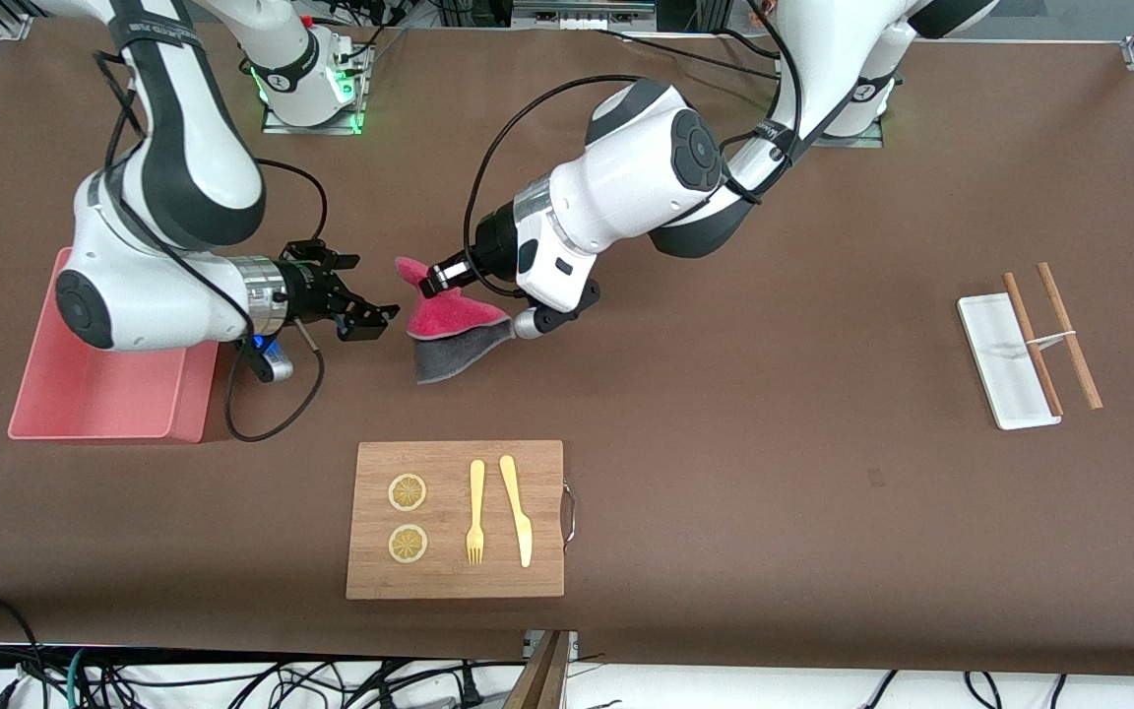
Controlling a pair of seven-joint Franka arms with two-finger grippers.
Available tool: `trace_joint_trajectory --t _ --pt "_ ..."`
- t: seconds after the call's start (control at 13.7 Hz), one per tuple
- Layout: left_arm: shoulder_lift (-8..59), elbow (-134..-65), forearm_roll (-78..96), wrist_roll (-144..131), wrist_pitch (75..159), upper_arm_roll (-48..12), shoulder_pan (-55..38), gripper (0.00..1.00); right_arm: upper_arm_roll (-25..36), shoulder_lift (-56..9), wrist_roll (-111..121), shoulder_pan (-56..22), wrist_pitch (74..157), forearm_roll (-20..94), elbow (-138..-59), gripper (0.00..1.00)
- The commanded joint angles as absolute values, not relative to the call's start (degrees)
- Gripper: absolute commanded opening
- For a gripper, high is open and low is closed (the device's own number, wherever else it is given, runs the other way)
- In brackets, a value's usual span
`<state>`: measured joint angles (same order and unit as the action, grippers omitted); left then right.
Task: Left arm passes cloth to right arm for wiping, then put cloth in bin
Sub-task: 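Carry the cloth toward the right gripper while the right gripper approaches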
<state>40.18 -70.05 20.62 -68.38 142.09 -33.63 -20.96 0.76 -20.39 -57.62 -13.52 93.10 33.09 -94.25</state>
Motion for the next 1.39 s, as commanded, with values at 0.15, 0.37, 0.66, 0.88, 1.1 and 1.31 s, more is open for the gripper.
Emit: trace_joint_trajectory --t 0.15,0.37,0.66,0.88,1.1,1.31 --pt "40.87 -68.29 22.24 -68.29 141.77 -33.31 -21.45 0.0 3.08 -12.41 -59.76 -13.27 98.5 42.35 -106.68 1.0" --pt "40.87 -68.29 22.24 -68.29 141.77 -33.31 -21.45 0.0 2.55 -11.16 -63.62 -13.45 104.75 46.39 -110.65 1.0" --pt "40.87 -68.38 22.24 -68.29 141.77 -33.31 -21.45 0.0 2.2 -9.15 -67.67 -14.06 110.73 51.67 -115.04 1.0" --pt "40.87 -68.38 22.24 -68.29 141.77 -33.31 -21.45 0.0 0.62 -8.96 -69.68 -14.15 114.68 55.36 -116.98 1.0" --pt "40.87 -68.47 22.15 -68.29 141.77 -33.22 -21.45 0.0 -2.28 -8.96 -73.28 -14.15 118.73 56.25 -117.68 1.0" --pt "40.87 -68.47 22.15 -68.2 141.77 -33.22 -21.45 0.0 -3.52 -8.96 -74.71 -14.15 119.09 56.6 -117.95 1.0"
